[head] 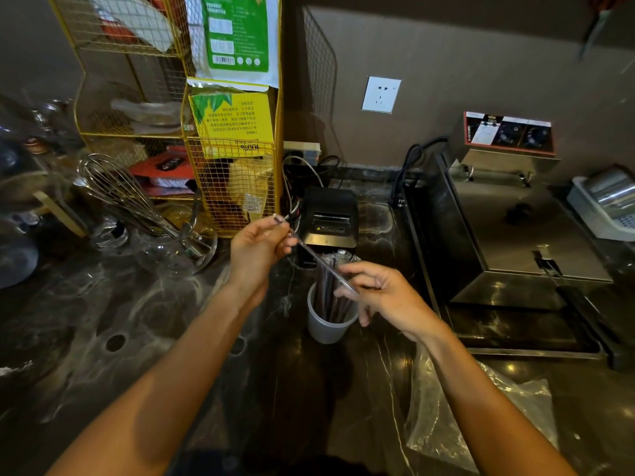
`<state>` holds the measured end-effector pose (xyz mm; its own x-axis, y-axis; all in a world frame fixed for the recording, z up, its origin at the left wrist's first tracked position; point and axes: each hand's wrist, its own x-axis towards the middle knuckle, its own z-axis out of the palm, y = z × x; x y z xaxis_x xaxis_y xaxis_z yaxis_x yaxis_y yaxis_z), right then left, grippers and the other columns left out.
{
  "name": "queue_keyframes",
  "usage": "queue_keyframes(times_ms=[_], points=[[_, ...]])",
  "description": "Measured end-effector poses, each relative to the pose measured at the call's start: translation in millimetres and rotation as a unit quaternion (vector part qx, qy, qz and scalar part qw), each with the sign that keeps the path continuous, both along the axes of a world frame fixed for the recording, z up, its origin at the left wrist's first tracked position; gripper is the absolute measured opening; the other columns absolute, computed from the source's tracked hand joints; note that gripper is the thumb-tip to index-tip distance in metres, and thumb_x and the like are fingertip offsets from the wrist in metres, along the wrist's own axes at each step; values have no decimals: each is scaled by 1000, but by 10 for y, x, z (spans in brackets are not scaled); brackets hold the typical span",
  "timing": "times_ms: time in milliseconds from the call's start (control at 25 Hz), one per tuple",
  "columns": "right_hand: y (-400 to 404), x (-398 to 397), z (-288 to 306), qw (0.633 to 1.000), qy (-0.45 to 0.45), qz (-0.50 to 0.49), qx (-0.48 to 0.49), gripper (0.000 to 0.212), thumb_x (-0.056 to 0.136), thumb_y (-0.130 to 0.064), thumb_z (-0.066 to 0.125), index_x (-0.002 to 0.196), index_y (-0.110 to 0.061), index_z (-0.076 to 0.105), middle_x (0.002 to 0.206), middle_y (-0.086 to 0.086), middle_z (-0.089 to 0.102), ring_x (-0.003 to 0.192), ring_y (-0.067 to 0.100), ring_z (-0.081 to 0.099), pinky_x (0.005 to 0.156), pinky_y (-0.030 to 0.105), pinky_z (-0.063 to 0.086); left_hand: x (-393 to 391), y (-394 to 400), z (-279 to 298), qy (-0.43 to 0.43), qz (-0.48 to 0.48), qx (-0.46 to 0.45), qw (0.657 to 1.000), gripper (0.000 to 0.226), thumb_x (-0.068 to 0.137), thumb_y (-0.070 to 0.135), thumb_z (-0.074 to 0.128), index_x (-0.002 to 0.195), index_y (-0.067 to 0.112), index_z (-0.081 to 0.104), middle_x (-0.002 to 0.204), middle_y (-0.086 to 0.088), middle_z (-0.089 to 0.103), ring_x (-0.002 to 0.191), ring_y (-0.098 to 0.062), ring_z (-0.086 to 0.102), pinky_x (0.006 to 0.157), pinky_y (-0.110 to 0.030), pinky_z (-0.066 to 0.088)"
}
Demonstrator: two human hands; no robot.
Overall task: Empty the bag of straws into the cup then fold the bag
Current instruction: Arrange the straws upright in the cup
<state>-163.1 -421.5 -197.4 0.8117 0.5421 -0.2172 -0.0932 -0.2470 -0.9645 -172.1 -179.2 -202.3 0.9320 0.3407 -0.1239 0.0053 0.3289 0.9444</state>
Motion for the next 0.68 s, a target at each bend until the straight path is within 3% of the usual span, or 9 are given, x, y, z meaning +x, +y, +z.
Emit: queue_keyframes(times_ms=[200, 440, 520, 600, 680], points=[[-60, -45, 129, 994, 18, -50, 99, 34, 97, -8, 64, 130, -14, 68, 112, 12, 78, 55, 15, 63, 57, 29, 56, -93, -128, -167, 59, -29, 15, 998, 11, 99, 14, 63, 102, 5, 70, 77, -2, 69, 68, -6, 66, 70, -23, 54], [-79, 15, 244, 977, -10, -124, 171, 24, 103, -13, 56, 119, -9, 72, 100, 9, 78, 51, 13, 62, 58, 26, 57, -195, -273, -334, 166, -133, 172, 962, 41, 97, 45, 63, 96, 5, 70, 73, 0, 65, 57, -8, 59, 57, -24, 46], [-65, 56, 238, 980, -73, -147, 116, 21, 104, -15, 57, 110, -8, 75, 92, 13, 76, 48, 12, 58, 67, 27, 56, -211, -300, -413, 167, -184, 270, 930, 45, 98, 49, 59, 88, 8, 73, 65, 5, 65, 56, -5, 60, 58, -23, 48], [-23, 80, 189, 980, -133, -144, 32, 26, 103, -19, 60, 89, -3, 74, 94, 29, 74, 44, 10, 56, 76, 31, 55, -212, -327, -458, 152, -220, 372, 889, 39, 99, 46, 60, 81, 16, 76, 64, 9, 69, 58, 0, 65, 65, -27, 54], [36, 83, 80, 981, -146, -120, -41, 31, 103, -21, 60, 79, -4, 70, 93, 31, 74, 42, 12, 54, 69, 42, 57, -195, -358, -481, 143, -235, 431, 860, 29, 98, 43, 63, 90, 20, 79, 78, 7, 77, 75, -3, 72, 78, -33, 60]])
